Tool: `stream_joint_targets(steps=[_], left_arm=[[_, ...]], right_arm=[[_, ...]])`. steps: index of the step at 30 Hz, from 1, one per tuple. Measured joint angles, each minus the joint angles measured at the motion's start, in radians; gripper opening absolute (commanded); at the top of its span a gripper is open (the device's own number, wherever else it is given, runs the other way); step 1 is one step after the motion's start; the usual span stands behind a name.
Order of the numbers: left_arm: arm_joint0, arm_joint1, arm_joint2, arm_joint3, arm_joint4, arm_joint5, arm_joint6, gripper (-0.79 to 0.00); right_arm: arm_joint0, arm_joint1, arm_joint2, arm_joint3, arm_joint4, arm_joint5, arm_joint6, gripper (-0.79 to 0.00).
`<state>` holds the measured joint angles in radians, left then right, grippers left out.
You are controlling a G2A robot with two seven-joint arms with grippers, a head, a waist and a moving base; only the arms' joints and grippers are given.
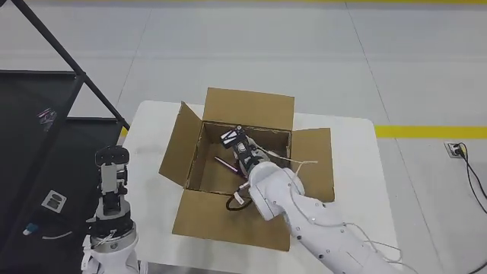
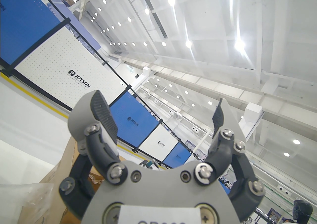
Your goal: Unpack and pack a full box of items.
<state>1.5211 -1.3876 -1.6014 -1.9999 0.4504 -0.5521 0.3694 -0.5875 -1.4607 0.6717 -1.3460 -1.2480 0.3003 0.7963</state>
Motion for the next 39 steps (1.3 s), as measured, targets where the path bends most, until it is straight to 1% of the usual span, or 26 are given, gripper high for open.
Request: stream_joint_targets(steps=[4,11,14,18,20,21,23,27,30,33,35,36,37,38,39], left_arm=[[0.002,0.0,-0.002,-0.001,-0.005,0.002,-0.006,0.0],[-0.007,-0.001,0.016,0.012,-0.01,0.007,-0.031,0.0],[-0.019,-0.002,0.033,0.025,-0.012,0.011,-0.05,0.0],[-0.055,-0.003,0.059,0.046,-0.016,0.016,-0.078,0.0],[-0.072,-0.003,0.066,0.057,-0.024,0.014,-0.091,0.0],[-0.084,-0.003,0.069,0.066,-0.028,0.017,-0.102,0.0],[-0.1,-0.002,0.07,0.081,-0.036,0.025,-0.12,0.0],[-0.122,0.0,0.063,0.105,-0.052,0.039,-0.146,0.0],[-0.121,0.0,0.056,0.108,-0.058,0.044,-0.145,0.0],[-0.11,0.0,0.05,0.101,-0.058,0.049,-0.138,0.0],[-0.102,0.0,0.046,0.097,-0.057,0.052,-0.132,0.0],[-0.101,0.0,0.045,0.096,-0.056,0.052,-0.131,0.0],[-0.101,0.0,0.045,0.095,-0.056,0.052,-0.13,0.0],[-0.101,0.0,0.045,0.095,-0.056,0.052,-0.13,0.0],[-0.101,0.0,0.045,0.096,-0.056,0.052,-0.131,0.0]], right_arm=[[0.018,-0.019,0.004,0.055,0.059,-0.038,-0.017,-0.785],[0.02,-0.02,0.01,0.06,0.065,-0.04,-0.013,-0.785],[0.02,-0.02,0.01,0.06,0.065,-0.04,-0.013,-0.785],[0.014,-0.02,0.015,0.063,0.07,-0.039,-0.019,-0.785],[-0.013,-0.019,0.031,0.075,0.092,-0.054,-0.069,-0.785],[-0.027,-0.019,0.042,0.092,0.108,-0.081,-0.118,-0.785],[-0.031,-0.025,0.049,0.132,0.126,-0.098,-0.178,-0.785],[0.003,-0.056,0.028,0.244,0.159,-0.105,-0.255,-0.785],[0.044,-0.089,-0.003,0.335,0.173,-0.071,-0.268,-0.785],[0.087,-0.124,-0.03,0.421,0.199,-0.063,-0.273,-0.785],[0.108,-0.141,-0.039,0.464,0.216,-0.071,-0.278,-0.456],[0.12,-0.152,-0.043,0.49,0.226,-0.077,-0.282,-0.397],[0.129,-0.159,-0.046,0.507,0.23,-0.079,-0.284,-0.105],[0.136,-0.166,-0.049,0.522,0.233,-0.081,-0.286,-0.028],[0.145,-0.174,-0.051,0.539,0.236,-0.083,-0.29,0.0]])
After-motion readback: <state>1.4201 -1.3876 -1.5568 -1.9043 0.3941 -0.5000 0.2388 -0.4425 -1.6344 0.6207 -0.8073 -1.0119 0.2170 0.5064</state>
